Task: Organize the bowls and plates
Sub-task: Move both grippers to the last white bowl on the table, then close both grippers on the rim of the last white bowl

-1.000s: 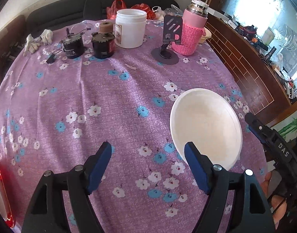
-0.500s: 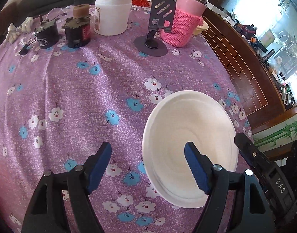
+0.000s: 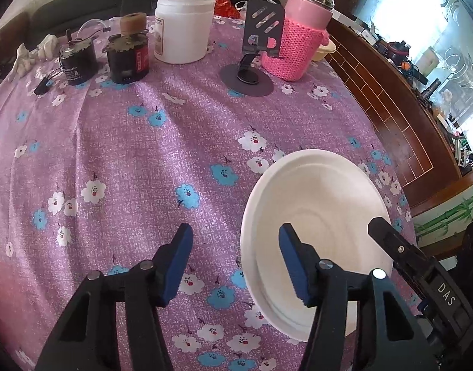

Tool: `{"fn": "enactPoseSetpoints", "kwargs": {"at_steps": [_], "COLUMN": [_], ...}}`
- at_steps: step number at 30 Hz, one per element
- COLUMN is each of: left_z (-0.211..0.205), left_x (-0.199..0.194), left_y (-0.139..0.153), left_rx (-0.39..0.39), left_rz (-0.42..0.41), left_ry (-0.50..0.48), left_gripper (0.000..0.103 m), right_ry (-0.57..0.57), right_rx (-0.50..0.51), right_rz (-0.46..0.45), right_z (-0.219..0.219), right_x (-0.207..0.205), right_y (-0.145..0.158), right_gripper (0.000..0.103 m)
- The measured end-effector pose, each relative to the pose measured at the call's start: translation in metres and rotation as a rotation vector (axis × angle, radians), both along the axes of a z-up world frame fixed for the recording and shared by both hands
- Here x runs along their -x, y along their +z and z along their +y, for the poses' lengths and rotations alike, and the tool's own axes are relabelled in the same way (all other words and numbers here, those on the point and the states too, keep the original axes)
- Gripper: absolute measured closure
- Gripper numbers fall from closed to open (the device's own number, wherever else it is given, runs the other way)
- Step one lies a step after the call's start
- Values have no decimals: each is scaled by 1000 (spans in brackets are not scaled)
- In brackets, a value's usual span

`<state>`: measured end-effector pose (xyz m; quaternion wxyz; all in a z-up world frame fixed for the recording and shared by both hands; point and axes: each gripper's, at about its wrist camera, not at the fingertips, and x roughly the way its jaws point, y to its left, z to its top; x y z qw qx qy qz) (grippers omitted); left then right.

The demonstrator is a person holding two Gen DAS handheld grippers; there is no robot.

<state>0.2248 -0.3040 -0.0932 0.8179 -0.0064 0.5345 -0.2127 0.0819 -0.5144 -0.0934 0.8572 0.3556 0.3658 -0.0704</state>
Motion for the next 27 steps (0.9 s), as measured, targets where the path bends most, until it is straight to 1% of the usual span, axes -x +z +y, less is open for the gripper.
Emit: {"fn": "enactPoseSetpoints", "kwargs": {"at_steps": [1,2,3,4,5,7,8,10,11,13,15,17,21,27], "left_z": [-1,-2,-3,-4,-5,-4,-4,-3,-4,-5,-6,-6,1,27], "left_x": [-1,-1,-1,-1,-1,-2,-2,-1,-1,2,4,5,6,13], "left_y": [-1,-3,-4,-6,-7,-8,-8,-8,-7,-4,-2,-1,0,6], "left_rx": [-3,-4,-3,1,4,6,8,27,31,32,36,35,37,53], "left_rz": [3,8,16,25,31,32,33,39,36,22,16,15,33,41], "left_ry": [-5,-14,-23,-30,-33,-33,-33,-39,-41,-55,-59,-60,-45,5], "left_gripper": [58,68,73,83,86,86,90,93,93,93,94,94,94,94], "right_ry": [-3,-7,-9,-9,-10,-13,-20,-22,-15,0,-4,-11,-2,32], "right_rx": [0,-1,-3,-6,-10,-10,-11,-7,-11,-19,-11,6,-9,60], "right_rz": [2,5,9,11,12,17,16,13,11,5,2,6,-6,-37], "right_z": [-1,-1,-2,-2,-2,-2,-2,-3,-2,0,2,4,6,30], "right_x": [0,-1,-1,-2,-2,-3,-3,-3,-3,-4,-4,-3,-1,1], "right_y": [-1,-2,-3,-4,-5,-7,-8,-8,-9,-11,-10,-9,-7,12], "right_gripper": [46,46,46,46,46,46,48,71,76,91,95,95,95,96]}}
